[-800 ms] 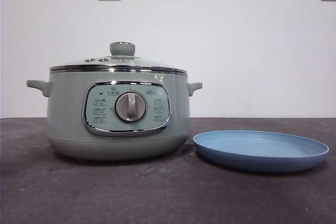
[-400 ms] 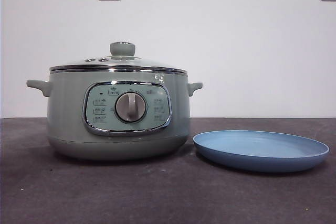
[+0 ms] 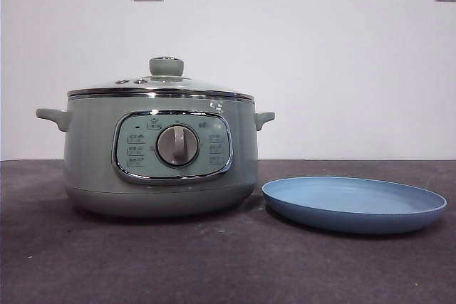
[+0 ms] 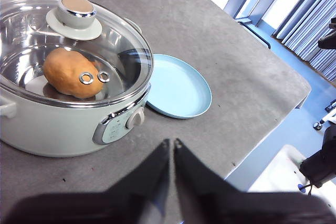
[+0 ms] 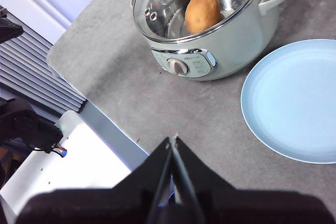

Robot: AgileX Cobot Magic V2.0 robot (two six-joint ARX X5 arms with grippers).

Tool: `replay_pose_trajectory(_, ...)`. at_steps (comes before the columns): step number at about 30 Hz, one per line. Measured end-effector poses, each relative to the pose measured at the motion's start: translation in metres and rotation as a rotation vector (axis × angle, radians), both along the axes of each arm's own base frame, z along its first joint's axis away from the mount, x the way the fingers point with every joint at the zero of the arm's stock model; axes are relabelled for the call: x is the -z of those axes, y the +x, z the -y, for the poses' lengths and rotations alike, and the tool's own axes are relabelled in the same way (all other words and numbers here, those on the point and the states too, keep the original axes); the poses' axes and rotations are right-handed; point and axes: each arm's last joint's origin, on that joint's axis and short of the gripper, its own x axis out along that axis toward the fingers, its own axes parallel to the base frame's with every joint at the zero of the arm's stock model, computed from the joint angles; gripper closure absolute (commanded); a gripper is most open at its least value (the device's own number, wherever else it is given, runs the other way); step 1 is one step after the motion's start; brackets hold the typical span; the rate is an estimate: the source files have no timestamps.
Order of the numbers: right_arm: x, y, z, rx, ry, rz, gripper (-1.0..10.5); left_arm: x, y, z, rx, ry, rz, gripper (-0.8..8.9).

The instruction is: Take the potato out from the steamer,put the potato on the plate,close the lid

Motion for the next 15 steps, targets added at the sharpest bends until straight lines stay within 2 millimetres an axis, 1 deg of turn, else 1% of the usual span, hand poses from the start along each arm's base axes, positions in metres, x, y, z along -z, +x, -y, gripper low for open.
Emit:
replay_pose_trajectory(1, 0.000, 0.000, 0.000, -0.001, -0.001, 0.002, 7.7, 0.000, 0.000, 0.000, 0.000, 0.000, 0.000, 3.60)
replay_pose_trajectory(2, 0.000, 0.000, 0.000, -0.002, -0.001, 0.004, 6.4, 0.000, 0.000, 0.000, 0.000, 0.000, 0.001, 2.36)
replay_pose_trajectory(3, 0.000, 0.000, 0.000, -0.002, -0.002, 0.005, 5.1, 0.000, 0.000, 0.000, 0.000, 0.001, 0.001, 1.78)
replay_pose_trajectory(4, 0.000, 0.000, 0.000, -0.002, -0.002, 0.005, 4.1, 0.000, 0.000, 0.000, 0.000, 0.001, 0.002, 1.77)
replay_pose_trajectory(5, 0.000, 0.000, 0.000, -0.002, -0.001, 0.005, 3.5, 0.000, 0.000, 0.000, 0.000, 0.001, 0.004, 1.79)
replay_pose_trajectory(6, 0.000, 0.000, 0.000, -0.002, -0.001, 0.005, 3.4, -0.001, 0.000, 0.000, 0.000, 0.001, 0.009, 1.79)
replay_pose_trajectory(10, 0.000, 0.001, 0.000, 0.001, -0.004, 0.005, 3.5, -0.003, 0.003, 0.000, 0.000, 0.002, 0.044, 1.80)
replay_pose_trajectory(15, 0.000, 0.001, 0.000, 0.001, -0.004, 0.004, 3.5, -0.012, 0.013, -0.001, -0.019, 0.004, 0.071, 1.86)
